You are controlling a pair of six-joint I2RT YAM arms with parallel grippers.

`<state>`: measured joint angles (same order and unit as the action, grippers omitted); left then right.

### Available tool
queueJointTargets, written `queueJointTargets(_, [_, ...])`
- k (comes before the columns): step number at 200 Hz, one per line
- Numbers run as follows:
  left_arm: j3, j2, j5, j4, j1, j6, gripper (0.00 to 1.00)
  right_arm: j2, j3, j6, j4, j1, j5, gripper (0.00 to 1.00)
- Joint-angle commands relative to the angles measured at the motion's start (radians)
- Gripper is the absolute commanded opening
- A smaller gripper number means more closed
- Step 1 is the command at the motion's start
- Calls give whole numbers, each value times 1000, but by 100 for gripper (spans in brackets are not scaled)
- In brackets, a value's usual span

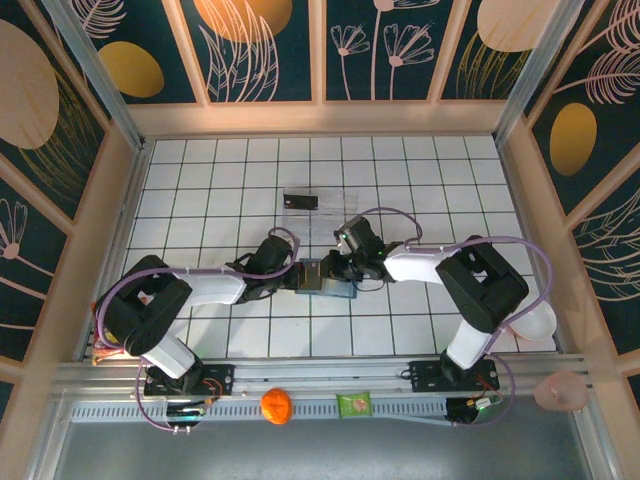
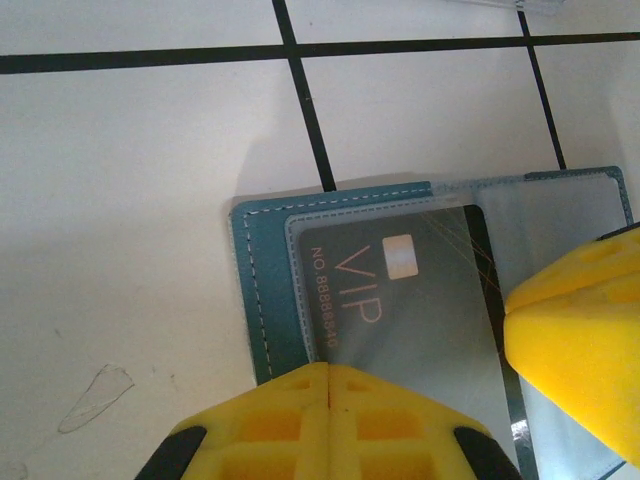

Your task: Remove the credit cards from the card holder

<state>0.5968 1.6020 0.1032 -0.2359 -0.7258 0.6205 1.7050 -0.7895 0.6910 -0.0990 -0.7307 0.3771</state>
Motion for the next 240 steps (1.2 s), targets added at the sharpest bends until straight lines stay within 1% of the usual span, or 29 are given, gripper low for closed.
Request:
queueJointTargets(1, [-5,32,-7,38,-1,-11,2,19,9,19,-36,5,32,14])
queueJointTargets(80, [-40,0,13,21,-3,26,2,15,43,98,-59,24,55,17])
queueJointTargets(126, [-44,-4,23,20,-3,31,2,35,44,137,-99,27,97,18])
queueJointTargets(157, [-44,-4,24,21,-3,30,2,35,45,142,-102,27,96,9])
queueJointTargets(178, [-47,-1,20,23,-2,30,1,26,56,146,-105,29,85,0])
queueJointTargets(190, [-48,1,19,23,-3,31,0,15,65,150,-107,32,80,0])
queueJointTargets(240, [-43,20,36,14,-3,31,0,-44,120,141,-105,57,52,0])
